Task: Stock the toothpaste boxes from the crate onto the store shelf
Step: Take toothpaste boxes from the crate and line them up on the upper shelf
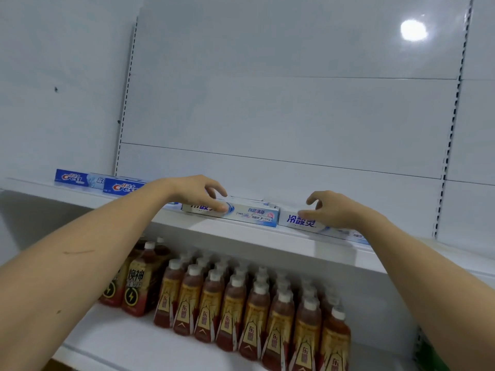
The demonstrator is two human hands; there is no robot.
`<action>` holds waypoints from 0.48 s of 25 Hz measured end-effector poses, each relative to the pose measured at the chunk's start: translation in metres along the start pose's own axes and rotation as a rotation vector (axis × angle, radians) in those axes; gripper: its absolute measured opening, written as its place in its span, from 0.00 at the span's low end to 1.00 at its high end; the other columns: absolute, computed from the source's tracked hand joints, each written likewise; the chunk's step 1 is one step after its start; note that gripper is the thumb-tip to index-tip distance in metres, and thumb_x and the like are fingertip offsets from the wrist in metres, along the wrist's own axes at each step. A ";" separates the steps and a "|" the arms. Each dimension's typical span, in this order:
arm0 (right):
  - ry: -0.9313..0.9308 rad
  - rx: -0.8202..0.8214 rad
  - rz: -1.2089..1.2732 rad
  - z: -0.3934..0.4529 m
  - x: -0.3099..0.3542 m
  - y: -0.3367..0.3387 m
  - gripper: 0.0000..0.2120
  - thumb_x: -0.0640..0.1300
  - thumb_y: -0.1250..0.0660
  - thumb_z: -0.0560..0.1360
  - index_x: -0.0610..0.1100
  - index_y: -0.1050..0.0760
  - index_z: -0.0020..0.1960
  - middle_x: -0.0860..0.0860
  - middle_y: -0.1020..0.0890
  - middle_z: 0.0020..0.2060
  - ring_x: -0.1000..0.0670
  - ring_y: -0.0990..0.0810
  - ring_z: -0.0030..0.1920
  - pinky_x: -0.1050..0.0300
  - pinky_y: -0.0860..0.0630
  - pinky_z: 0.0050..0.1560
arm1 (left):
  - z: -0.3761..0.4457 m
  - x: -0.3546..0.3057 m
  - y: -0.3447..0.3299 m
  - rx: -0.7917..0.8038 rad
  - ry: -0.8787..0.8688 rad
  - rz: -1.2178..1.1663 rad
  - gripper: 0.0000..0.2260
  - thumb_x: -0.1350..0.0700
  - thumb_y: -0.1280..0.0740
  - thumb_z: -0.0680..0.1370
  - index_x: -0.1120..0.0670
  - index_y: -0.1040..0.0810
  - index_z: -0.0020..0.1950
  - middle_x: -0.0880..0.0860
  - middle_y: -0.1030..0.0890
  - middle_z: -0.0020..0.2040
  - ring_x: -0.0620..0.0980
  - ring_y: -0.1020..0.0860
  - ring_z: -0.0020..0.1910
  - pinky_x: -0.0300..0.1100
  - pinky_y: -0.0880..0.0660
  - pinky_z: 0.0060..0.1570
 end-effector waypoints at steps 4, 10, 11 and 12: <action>-0.006 -0.240 0.015 -0.008 0.049 0.015 0.20 0.57 0.36 0.77 0.47 0.27 0.63 0.47 0.23 0.60 0.45 0.24 0.55 0.46 0.25 0.58 | -0.031 0.021 0.019 -0.124 -0.012 -0.029 0.26 0.35 0.33 0.73 0.43 0.29 0.68 0.49 0.27 0.66 0.51 0.27 0.63 0.47 0.30 0.62; 0.088 -0.344 0.321 -0.035 0.192 -0.019 0.14 0.50 0.36 0.78 0.46 0.25 0.60 0.49 0.22 0.56 0.48 0.23 0.52 0.52 0.26 0.52 | -0.109 0.117 0.057 -0.313 0.036 -0.114 0.22 0.38 0.41 0.80 0.46 0.30 0.71 0.52 0.27 0.69 0.53 0.28 0.65 0.48 0.32 0.65; 0.112 -0.321 0.398 -0.038 0.223 -0.031 0.13 0.50 0.36 0.78 0.45 0.24 0.59 0.48 0.21 0.56 0.48 0.22 0.50 0.52 0.25 0.52 | -0.123 0.139 0.066 -0.311 0.055 -0.146 0.22 0.38 0.42 0.80 0.46 0.30 0.71 0.52 0.27 0.69 0.53 0.28 0.65 0.47 0.32 0.65; 0.132 -0.296 0.453 -0.041 0.253 -0.042 0.13 0.50 0.35 0.78 0.44 0.24 0.60 0.47 0.20 0.55 0.48 0.22 0.49 0.51 0.25 0.52 | -0.135 0.160 0.076 -0.307 0.072 -0.183 0.22 0.38 0.42 0.80 0.46 0.30 0.71 0.51 0.27 0.69 0.52 0.28 0.65 0.46 0.32 0.64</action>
Point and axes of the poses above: each hand's wrist, its own z-axis towards the middle knuckle, its own y-axis out of the back of the hand, x = y × z, the point moved 3 cm from there along z, towards the middle knuckle
